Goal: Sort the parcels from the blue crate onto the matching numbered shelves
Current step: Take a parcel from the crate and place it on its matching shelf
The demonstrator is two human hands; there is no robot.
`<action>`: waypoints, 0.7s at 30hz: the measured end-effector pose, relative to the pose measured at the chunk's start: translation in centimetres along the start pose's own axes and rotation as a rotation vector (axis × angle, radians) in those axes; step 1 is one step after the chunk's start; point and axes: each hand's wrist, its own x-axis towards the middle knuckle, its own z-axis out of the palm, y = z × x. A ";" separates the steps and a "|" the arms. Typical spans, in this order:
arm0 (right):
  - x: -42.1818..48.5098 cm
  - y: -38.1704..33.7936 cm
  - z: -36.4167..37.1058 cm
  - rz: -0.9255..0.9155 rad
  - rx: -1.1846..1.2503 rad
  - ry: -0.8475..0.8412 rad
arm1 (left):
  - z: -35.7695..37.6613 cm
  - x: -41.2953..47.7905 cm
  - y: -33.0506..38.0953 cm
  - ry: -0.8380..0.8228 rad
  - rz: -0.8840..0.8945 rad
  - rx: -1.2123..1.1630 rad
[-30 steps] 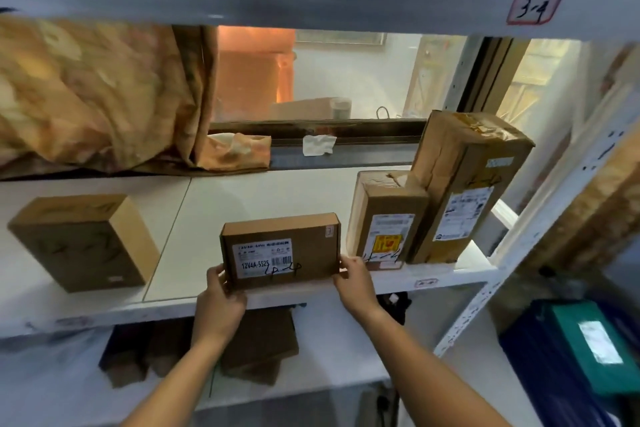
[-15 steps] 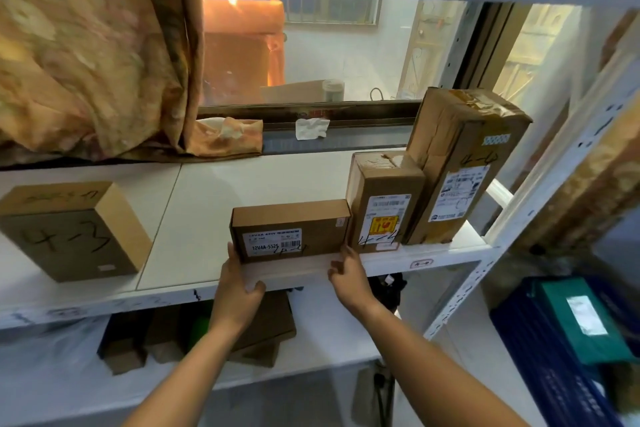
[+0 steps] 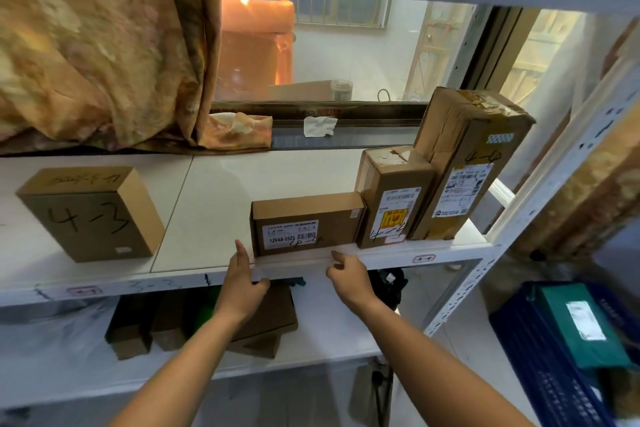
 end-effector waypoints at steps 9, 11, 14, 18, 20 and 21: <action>-3.1 -5.3 1.0 -0.763 -1.021 -0.182 | -6.9 -4.5 -1.9 -0.005 0.217 0.605; -3.8 -9.2 2.4 -0.829 -1.010 -0.182 | -10.6 -5.5 -1.7 -0.002 0.242 0.629; -5.4 -15.9 4.6 -1.013 -1.038 -0.131 | -17.3 -7.1 -0.5 0.092 0.273 0.661; -8.9 -26.0 7.2 -1.250 -0.991 -0.050 | -27.0 -9.8 1.9 0.312 0.289 0.731; -11.2 -31.0 8.6 -1.340 -0.971 -0.013 | -31.8 -11.9 2.6 0.400 0.277 0.734; -12.4 -33.6 9.3 -1.374 -0.946 0.008 | -34.3 -13.1 2.8 0.444 0.265 0.738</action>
